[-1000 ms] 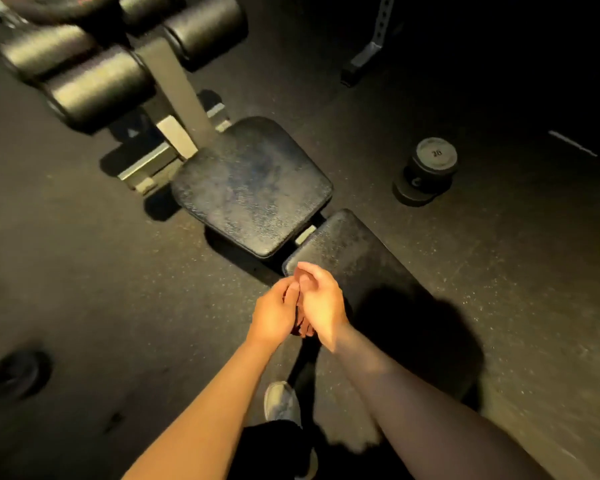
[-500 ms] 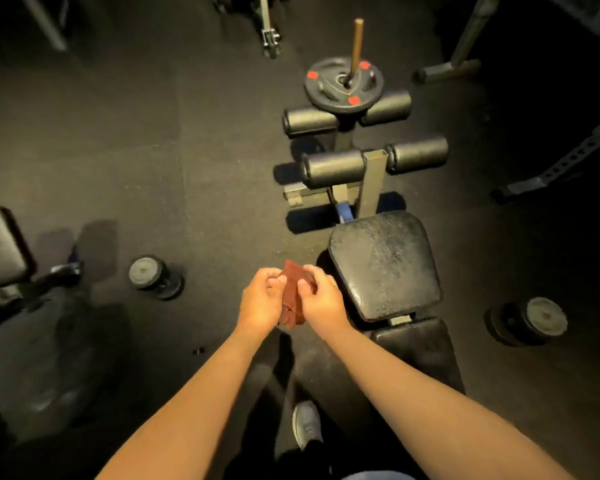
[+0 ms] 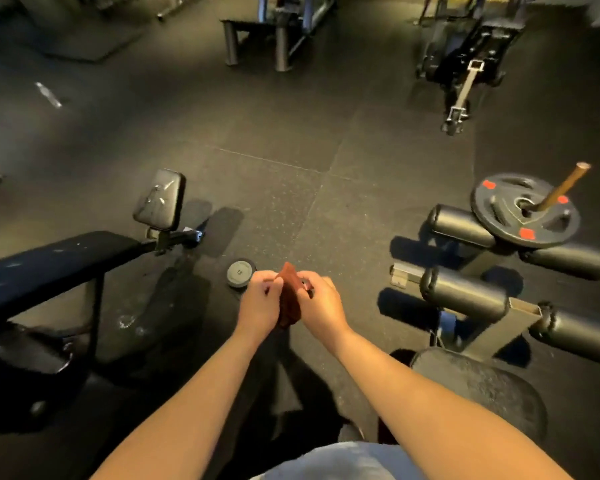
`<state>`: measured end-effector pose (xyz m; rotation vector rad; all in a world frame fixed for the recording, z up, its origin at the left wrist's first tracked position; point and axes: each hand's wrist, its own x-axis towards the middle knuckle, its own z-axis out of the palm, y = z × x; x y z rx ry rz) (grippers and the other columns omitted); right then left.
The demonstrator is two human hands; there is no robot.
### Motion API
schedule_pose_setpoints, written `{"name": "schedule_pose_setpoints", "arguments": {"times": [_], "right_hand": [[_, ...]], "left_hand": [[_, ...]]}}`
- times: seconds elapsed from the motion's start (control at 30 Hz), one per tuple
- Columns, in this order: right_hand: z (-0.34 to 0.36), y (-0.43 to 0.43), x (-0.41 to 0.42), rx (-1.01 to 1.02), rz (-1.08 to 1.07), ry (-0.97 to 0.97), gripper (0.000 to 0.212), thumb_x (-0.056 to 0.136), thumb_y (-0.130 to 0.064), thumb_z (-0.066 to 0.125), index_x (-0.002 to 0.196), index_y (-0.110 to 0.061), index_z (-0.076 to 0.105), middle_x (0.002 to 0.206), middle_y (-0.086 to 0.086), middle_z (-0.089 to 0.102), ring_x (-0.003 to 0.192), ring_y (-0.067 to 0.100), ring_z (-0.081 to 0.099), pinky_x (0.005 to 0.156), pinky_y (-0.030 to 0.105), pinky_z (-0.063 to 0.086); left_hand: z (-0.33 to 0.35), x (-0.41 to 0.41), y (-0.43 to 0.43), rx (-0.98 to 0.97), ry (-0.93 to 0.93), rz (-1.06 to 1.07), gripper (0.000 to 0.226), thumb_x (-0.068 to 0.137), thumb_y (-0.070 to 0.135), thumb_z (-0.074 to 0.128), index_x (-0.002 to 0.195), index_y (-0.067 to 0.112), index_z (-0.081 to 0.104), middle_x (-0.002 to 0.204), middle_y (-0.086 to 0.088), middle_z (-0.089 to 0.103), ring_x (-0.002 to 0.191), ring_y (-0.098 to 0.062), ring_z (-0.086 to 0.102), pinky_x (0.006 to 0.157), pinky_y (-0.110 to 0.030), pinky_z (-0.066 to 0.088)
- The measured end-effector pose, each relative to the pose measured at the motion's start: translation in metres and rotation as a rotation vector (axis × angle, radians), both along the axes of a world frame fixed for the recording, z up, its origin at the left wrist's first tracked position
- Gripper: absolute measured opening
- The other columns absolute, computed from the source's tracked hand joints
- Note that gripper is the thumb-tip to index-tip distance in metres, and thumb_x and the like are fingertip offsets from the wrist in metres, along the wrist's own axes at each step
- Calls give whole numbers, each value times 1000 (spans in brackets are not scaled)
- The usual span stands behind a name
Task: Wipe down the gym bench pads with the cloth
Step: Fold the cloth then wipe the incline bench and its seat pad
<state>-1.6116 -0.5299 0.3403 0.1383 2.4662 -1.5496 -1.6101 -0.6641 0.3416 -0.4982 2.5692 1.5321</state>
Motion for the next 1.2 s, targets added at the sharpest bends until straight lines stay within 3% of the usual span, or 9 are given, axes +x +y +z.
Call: {"name": "schedule_pose_setpoints", "arguments": {"times": [0.2,0.4,0.5,0.67,0.8,0.97,1.2], "right_hand": [[11,-76,-92,21,266,36,27,100,-20,53,125,-23,62,112,-1,64,101,11,62,84,22,47],[12,-191,-187,11,484,63,33,101,-24,50,134,-26,51,124,-4,61,112,13,58,90,26,46],[14,-244,-229,0,569,52,31,100,-25,51,130,-31,51,123,-1,61,110,14,60,91,35,54],[27,-321,-288,-5,718,69,32,98,-26,54,130,-30,51,123,2,60,111,19,59,96,45,53],[27,-374,-328,3,875,86,38,98,-28,54,135,-32,47,128,4,57,120,24,53,102,47,48],[27,-447,-393,-5,1100,161,40,101,-22,52,139,-31,44,132,1,54,130,22,35,108,39,41],[47,-538,-442,-66,1394,200,39,101,-26,53,139,-34,45,129,0,55,128,23,39,108,44,43]], "left_hand": [[14,-50,-61,167,71,325,13,103,28,54,114,24,58,105,6,69,98,-6,66,82,-28,53],[6,-125,-152,184,183,576,9,102,35,54,109,31,59,106,4,68,99,-12,66,85,-36,55],[9,-159,-200,188,197,695,8,102,32,54,106,30,61,104,3,67,96,-13,65,83,-34,55],[28,-205,-269,179,245,846,8,102,26,54,106,30,60,103,1,67,94,-13,65,74,-25,47],[35,-235,-313,146,261,956,11,103,24,54,112,30,57,105,0,66,93,-14,66,73,-23,49],[34,-285,-366,56,306,1169,15,104,23,50,115,30,57,109,7,63,97,-7,63,78,-23,50],[54,-333,-412,52,387,1480,20,104,19,48,118,30,58,113,11,61,103,-5,60,81,-20,48]]}}
